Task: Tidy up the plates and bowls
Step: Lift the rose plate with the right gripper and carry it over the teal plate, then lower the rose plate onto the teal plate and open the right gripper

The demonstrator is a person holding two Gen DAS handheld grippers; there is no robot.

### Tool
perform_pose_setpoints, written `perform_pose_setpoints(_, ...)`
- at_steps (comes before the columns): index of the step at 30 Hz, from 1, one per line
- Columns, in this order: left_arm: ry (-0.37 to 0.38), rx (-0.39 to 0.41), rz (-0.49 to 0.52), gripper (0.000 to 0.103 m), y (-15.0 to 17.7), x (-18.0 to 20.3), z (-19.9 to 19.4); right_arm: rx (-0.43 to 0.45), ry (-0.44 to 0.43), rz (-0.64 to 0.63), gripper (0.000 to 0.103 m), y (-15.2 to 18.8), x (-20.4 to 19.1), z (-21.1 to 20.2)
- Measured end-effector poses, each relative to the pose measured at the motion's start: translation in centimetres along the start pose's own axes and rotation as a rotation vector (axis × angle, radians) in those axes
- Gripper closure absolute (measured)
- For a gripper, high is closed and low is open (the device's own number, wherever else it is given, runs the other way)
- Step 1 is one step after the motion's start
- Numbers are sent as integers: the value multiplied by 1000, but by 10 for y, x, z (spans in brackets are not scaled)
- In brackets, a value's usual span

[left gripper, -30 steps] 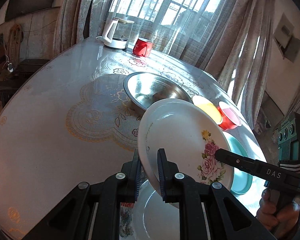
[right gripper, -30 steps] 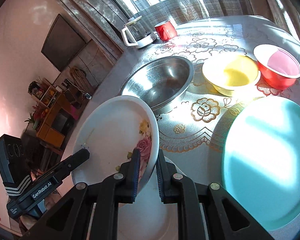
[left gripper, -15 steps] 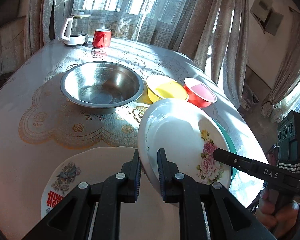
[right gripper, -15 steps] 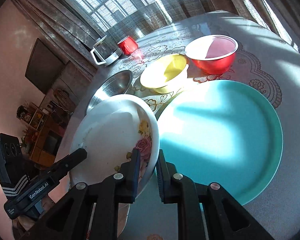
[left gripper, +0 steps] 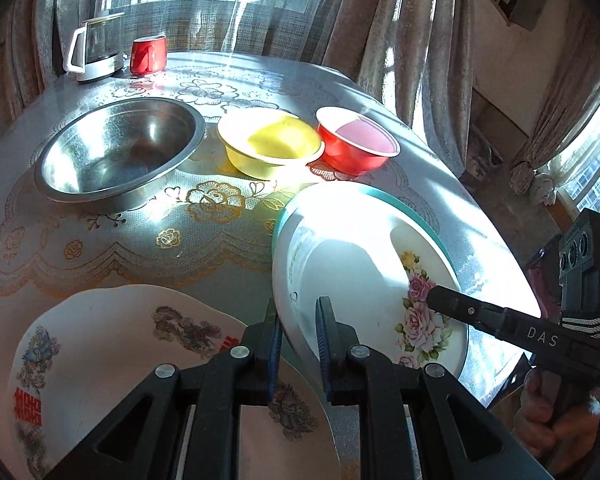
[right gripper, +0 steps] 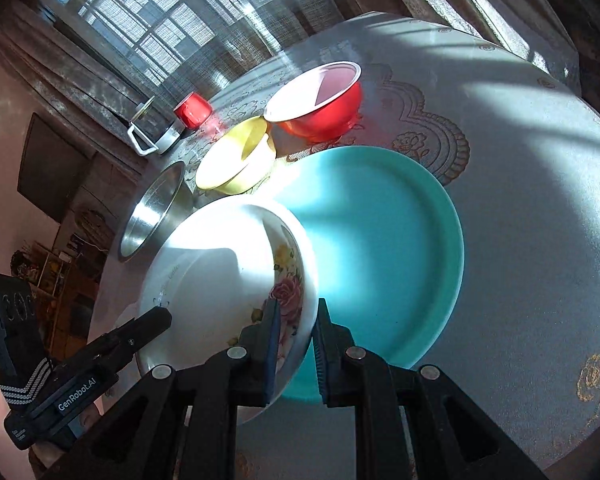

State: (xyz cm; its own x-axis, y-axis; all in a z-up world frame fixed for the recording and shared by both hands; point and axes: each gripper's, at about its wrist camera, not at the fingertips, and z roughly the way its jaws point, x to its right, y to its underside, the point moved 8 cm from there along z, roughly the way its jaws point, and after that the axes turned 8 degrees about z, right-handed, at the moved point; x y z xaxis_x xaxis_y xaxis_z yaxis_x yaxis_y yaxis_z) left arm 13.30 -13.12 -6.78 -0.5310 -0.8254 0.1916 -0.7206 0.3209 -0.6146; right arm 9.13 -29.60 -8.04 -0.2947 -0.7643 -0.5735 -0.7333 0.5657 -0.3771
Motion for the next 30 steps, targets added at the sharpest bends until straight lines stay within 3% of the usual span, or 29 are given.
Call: perform_pose_setpoints(30, 16, -102, 22, 86, -10, 24, 47, 44, 118, 31, 87, -16, 41, 2)
